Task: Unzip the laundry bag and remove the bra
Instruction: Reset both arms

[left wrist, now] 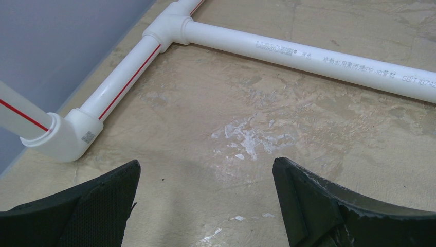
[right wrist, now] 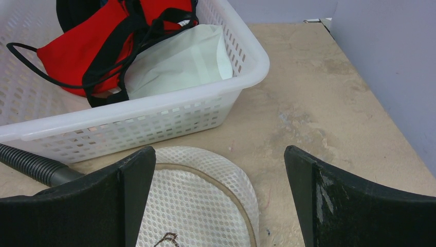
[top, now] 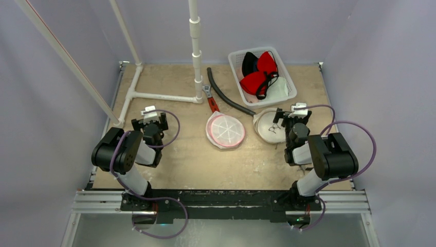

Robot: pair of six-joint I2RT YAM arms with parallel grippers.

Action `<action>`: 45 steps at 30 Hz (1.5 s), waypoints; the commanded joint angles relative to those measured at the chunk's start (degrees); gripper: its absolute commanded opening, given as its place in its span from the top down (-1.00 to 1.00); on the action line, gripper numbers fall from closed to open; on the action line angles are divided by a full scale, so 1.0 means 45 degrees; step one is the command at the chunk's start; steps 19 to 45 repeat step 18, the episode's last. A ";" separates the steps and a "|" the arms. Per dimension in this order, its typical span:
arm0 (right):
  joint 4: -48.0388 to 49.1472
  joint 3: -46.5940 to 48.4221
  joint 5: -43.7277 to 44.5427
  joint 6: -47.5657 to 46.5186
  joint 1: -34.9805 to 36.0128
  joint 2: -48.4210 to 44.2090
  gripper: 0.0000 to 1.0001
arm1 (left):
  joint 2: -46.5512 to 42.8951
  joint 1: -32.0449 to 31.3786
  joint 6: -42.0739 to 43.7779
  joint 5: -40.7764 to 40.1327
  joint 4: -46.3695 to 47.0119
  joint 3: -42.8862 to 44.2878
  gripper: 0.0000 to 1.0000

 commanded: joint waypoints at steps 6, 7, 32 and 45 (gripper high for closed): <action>0.0479 0.0141 0.0030 0.0037 -0.0040 -0.0336 -0.96 | -0.0089 0.0066 -0.0268 -0.0101 0.0749 0.0213 -0.99; 0.0470 0.0141 0.0029 0.0032 -0.0040 -0.0345 -0.96 | -0.0089 0.0066 -0.0255 -0.0104 0.0751 0.0204 -0.99; 0.0466 0.0141 0.0030 0.0027 -0.0040 -0.0330 -0.96 | -0.0088 0.0069 -0.0274 -0.0074 0.0661 0.0261 -0.99; 0.0466 0.0141 0.0030 0.0027 -0.0040 -0.0330 -0.96 | -0.0088 0.0069 -0.0274 -0.0074 0.0661 0.0261 -0.99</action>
